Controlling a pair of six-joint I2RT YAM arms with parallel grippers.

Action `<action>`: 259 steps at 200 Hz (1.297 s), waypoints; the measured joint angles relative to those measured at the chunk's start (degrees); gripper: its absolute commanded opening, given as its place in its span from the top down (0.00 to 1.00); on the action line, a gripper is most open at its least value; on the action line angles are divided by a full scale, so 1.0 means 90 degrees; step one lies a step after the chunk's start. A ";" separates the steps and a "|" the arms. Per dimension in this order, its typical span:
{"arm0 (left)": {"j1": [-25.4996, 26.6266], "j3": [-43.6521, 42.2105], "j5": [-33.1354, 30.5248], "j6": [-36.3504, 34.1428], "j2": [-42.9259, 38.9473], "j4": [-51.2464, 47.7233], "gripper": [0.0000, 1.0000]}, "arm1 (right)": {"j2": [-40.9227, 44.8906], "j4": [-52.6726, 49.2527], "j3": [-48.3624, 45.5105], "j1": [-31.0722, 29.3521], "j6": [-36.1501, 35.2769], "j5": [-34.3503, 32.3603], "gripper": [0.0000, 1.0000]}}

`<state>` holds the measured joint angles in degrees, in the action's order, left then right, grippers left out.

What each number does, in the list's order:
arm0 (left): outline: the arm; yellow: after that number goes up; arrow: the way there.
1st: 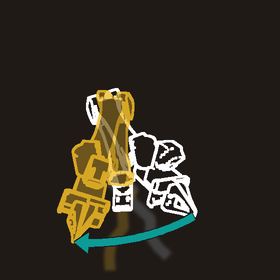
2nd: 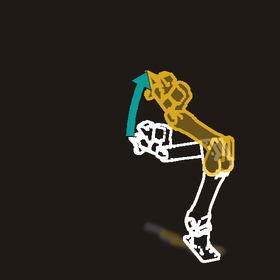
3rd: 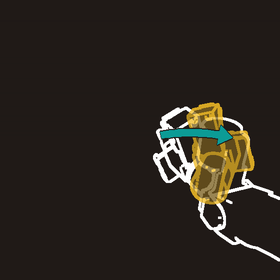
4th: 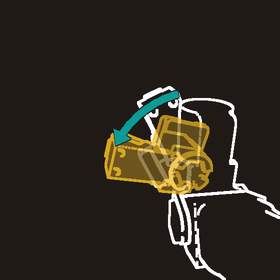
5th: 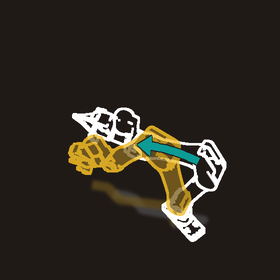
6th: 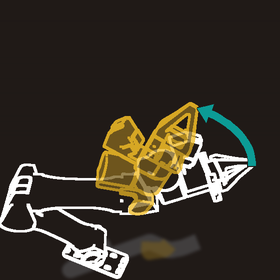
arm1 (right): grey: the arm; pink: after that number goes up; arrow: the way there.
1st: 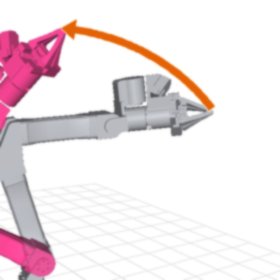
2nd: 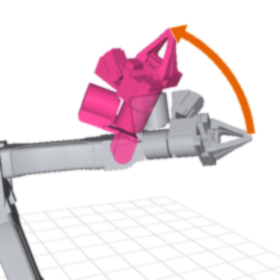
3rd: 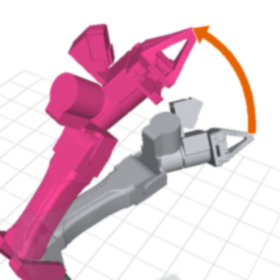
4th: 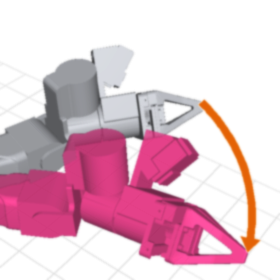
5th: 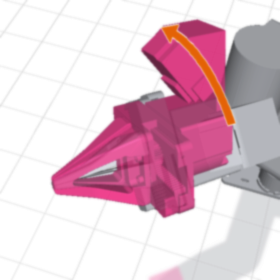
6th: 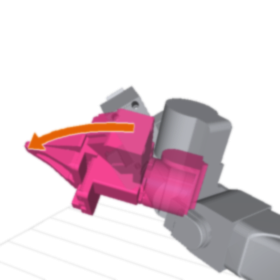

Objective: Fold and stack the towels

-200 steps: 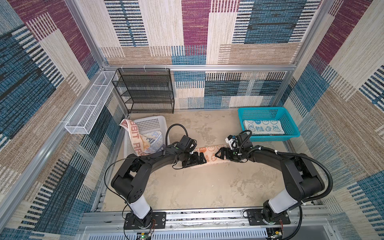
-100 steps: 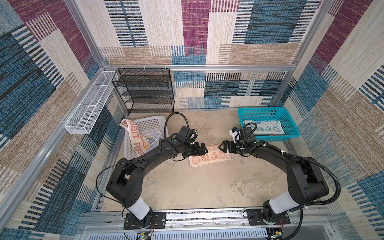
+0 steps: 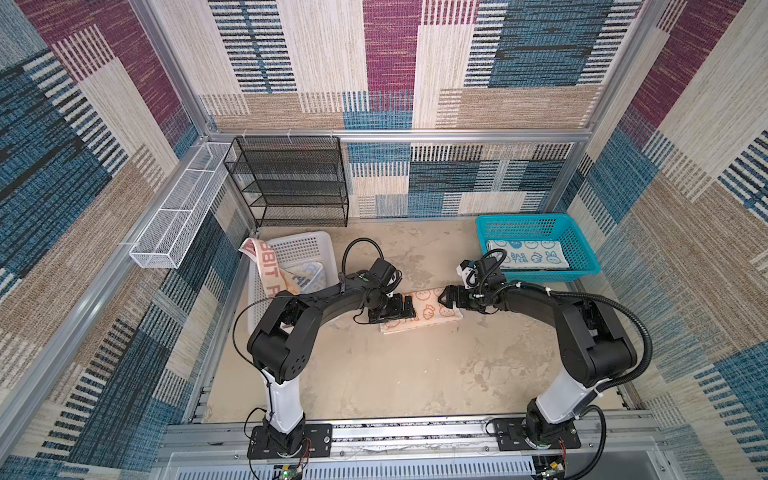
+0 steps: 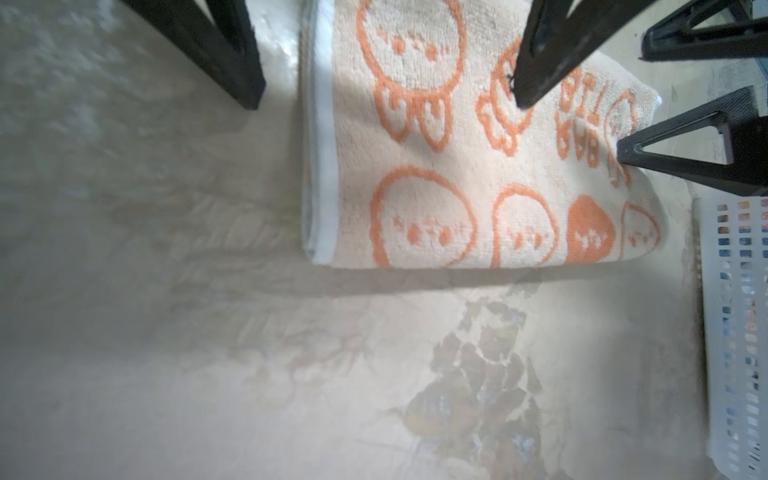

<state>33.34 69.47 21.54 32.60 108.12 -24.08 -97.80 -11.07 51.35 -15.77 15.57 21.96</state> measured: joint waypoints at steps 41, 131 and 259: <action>-0.0080 -0.0036 0.0168 -0.0039 0.0104 0.0005 0.01 | -0.0019 0.0782 -0.0391 -0.0204 0.0199 0.0376 0.29; -0.0148 0.0121 0.0134 -0.0340 0.0146 -0.0015 0.01 | 0.0027 0.0845 -0.0580 -0.0209 0.0527 0.0658 0.52; -0.0262 -0.0204 0.0260 -0.0376 0.0075 0.0369 0.01 | 0.0182 0.0386 -0.0641 0.0010 0.0457 0.0821 0.82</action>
<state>30.98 67.64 23.88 29.21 108.79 -20.75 -96.16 -7.60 45.58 -15.68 19.68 29.34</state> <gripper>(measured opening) 0.985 0.204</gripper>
